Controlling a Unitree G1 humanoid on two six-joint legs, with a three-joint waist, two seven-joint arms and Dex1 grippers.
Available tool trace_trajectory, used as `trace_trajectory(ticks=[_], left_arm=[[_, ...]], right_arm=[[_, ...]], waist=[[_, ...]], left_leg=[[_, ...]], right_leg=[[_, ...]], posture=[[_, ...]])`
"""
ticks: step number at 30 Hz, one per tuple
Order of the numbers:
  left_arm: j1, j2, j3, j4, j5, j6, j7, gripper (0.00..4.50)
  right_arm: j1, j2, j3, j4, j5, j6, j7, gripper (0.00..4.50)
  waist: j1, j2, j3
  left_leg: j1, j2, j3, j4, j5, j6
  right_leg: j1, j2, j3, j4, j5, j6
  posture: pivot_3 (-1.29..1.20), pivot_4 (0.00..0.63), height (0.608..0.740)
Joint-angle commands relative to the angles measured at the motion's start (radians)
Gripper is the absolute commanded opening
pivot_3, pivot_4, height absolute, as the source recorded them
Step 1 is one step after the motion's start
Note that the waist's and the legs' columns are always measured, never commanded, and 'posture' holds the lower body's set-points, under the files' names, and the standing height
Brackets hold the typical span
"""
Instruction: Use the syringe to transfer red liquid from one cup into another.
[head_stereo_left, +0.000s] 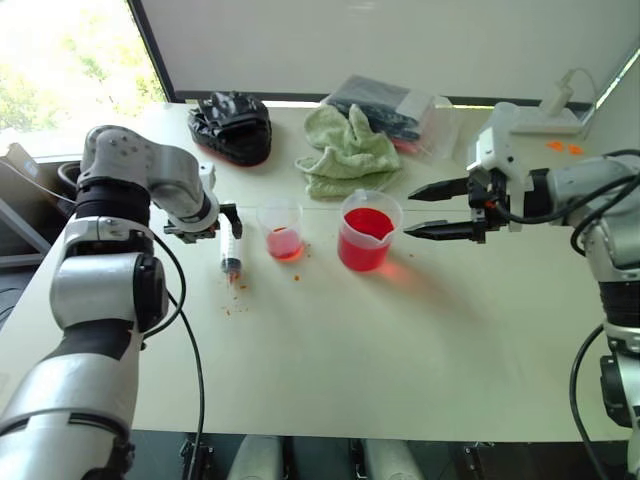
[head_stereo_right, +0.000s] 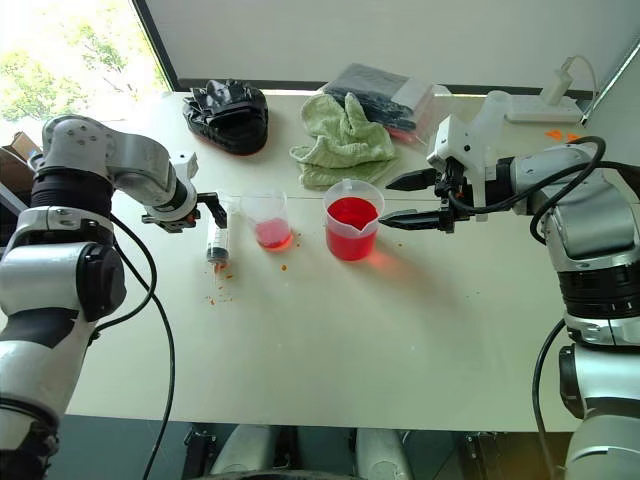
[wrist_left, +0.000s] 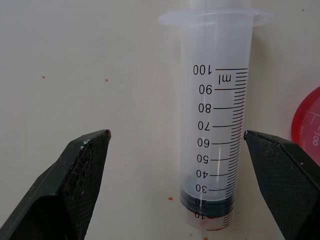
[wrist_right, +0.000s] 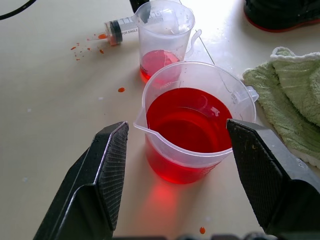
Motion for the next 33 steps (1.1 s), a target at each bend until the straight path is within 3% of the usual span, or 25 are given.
trace_trajectory(ticks=[1, 15, 28, 31, 33], left_arm=[[-0.042, -0.010, 0.021, 0.005, 0.087, 0.008, -0.060, 4.47], [-0.010, -0.084, 0.121, -0.004, 0.458, -0.049, -0.296, 4.47], [-0.004, -0.137, 0.210, 0.062, 0.644, -0.146, -0.448, 4.47], [-0.006, -0.156, 0.250, 0.072, 0.670, -0.127, -0.445, 3.66], [0.000, -0.165, 0.267, 0.066, 0.690, -0.128, -0.445, 2.74]], right_arm=[[-0.005, -0.022, -0.043, -0.033, 0.022, 0.004, -0.009, 3.25], [0.001, -0.026, -0.043, -0.043, 0.034, 0.005, -0.025, 3.25], [0.005, -0.034, -0.042, -0.047, 0.043, 0.004, -0.033, 3.25], [0.004, -0.037, -0.041, -0.047, 0.042, 0.005, -0.036, 3.25], [0.005, -0.038, -0.041, -0.048, 0.043, 0.006, -0.036, 3.25]], waist=[[0.000, 0.000, 0.000], [0.001, 0.000, 0.000], [0.002, 0.000, 0.000], [0.002, 0.000, 0.000], [0.006, 0.000, 0.000]], left_leg=[[0.000, 0.000, 0.000, 0.000, 0.000, 0.000], [-0.001, 0.000, 0.000, 0.000, 0.000, 0.000], [-0.001, 0.000, 0.000, 0.001, 0.000, 0.000], [-0.001, 0.000, 0.000, 0.001, 0.000, 0.000], [-0.001, 0.000, 0.000, 0.002, 0.000, 0.000]], right_leg=[[0.000, 0.000, 0.000, 0.000, 0.000, 0.000], [0.000, 0.000, 0.000, 0.000, 0.000, 0.000], [-0.001, 0.000, 0.000, 0.001, 0.000, 0.000], [-0.001, 0.000, 0.000, 0.001, 0.000, 0.000], [-0.001, 0.000, 0.000, 0.001, 0.000, 0.000]], posture=[[0.00, 0.150, 0.711], [0.00, 0.150, 0.711], [0.00, 0.150, 0.711], [0.00, 0.150, 0.711], [0.00, 0.150, 0.711]])
